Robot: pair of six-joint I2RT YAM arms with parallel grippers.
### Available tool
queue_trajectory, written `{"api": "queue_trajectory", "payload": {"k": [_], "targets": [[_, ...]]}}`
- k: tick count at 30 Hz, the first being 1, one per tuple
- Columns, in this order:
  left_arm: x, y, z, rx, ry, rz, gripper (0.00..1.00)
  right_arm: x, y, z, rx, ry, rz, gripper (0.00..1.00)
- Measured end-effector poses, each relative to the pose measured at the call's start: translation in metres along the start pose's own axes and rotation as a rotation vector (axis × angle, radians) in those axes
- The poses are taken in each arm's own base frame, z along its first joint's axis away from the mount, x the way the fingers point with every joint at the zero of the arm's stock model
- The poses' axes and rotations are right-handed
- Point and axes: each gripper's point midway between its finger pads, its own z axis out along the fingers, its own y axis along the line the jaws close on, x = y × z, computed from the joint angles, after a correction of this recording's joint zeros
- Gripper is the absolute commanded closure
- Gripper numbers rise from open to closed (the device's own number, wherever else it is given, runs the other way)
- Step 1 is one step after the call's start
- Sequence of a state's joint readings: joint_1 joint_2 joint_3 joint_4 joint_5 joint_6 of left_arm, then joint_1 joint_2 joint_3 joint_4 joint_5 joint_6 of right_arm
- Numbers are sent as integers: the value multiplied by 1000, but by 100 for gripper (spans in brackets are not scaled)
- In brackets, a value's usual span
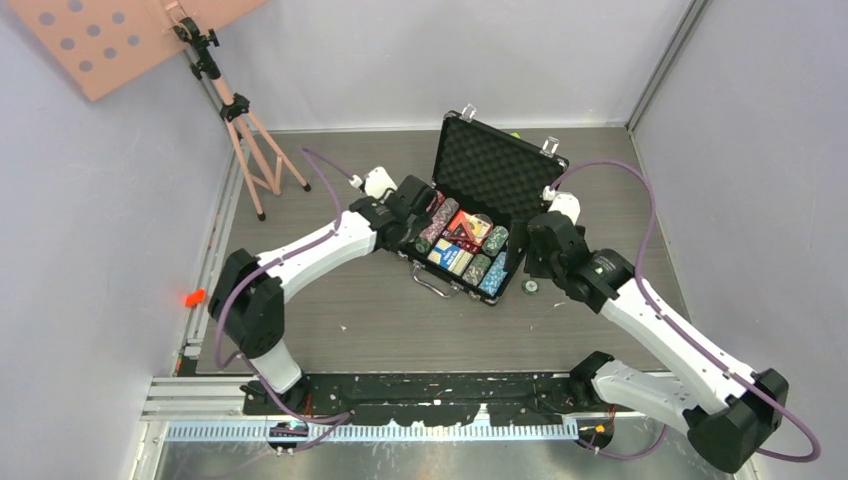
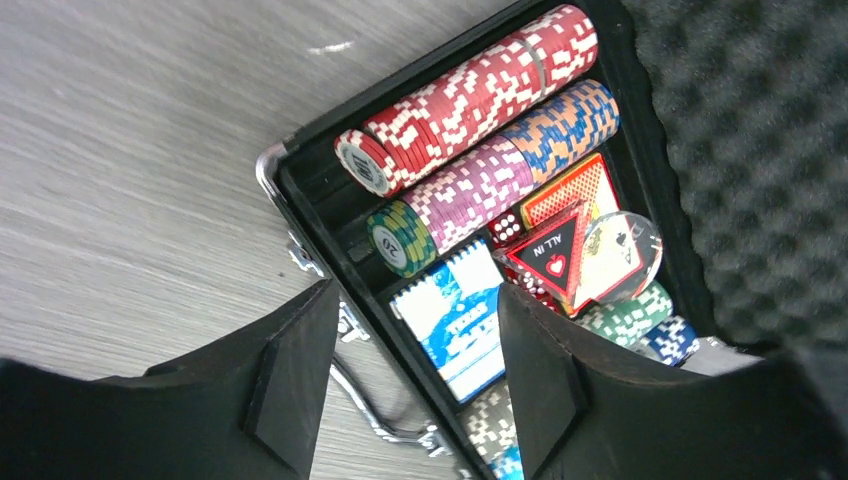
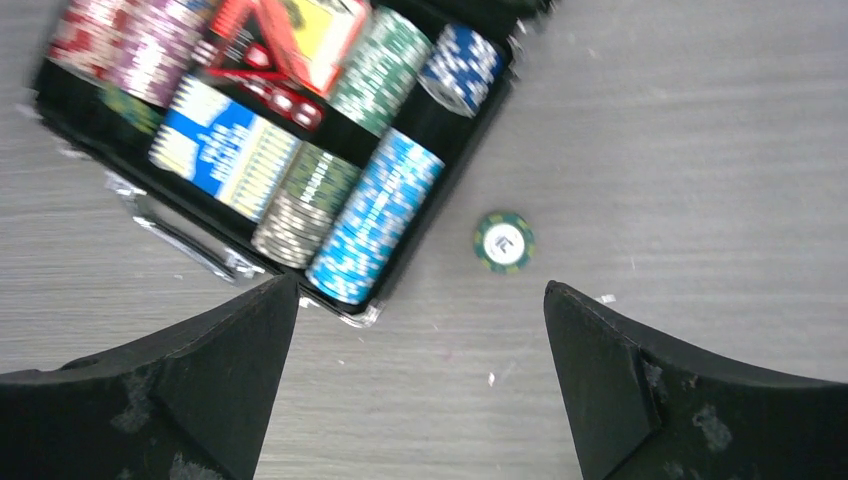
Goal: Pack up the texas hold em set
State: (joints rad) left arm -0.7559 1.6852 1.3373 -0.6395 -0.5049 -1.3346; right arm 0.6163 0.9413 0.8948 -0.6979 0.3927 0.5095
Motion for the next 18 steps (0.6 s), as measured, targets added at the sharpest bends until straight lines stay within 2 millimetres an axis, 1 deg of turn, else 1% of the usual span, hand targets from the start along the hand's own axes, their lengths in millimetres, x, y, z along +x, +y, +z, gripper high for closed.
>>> {"api": "queue_trajectory", "payload": {"k": [3,6,8,10,12,14,16,18], "targets": [[-14,2,-11,34,-14,159,26,24,-15,10,89,115,19,1],[-21,5,-16,73,-10,315,21,45,-27,23,154,210,48,3],[-20,7,-19,124,20,404,18,59,-35,30,180,264,72,6],[-13,11,-20,191,64,476,16,73,-42,38,206,322,95,9],[-5,16,-22,258,108,510,14,85,-48,46,239,374,109,16],[3,19,-24,349,166,509,13,90,-53,55,266,402,121,19],[6,22,-23,425,220,482,13,93,-56,63,273,419,143,20],[4,22,-20,486,255,446,11,96,-60,69,272,433,175,21]]}}
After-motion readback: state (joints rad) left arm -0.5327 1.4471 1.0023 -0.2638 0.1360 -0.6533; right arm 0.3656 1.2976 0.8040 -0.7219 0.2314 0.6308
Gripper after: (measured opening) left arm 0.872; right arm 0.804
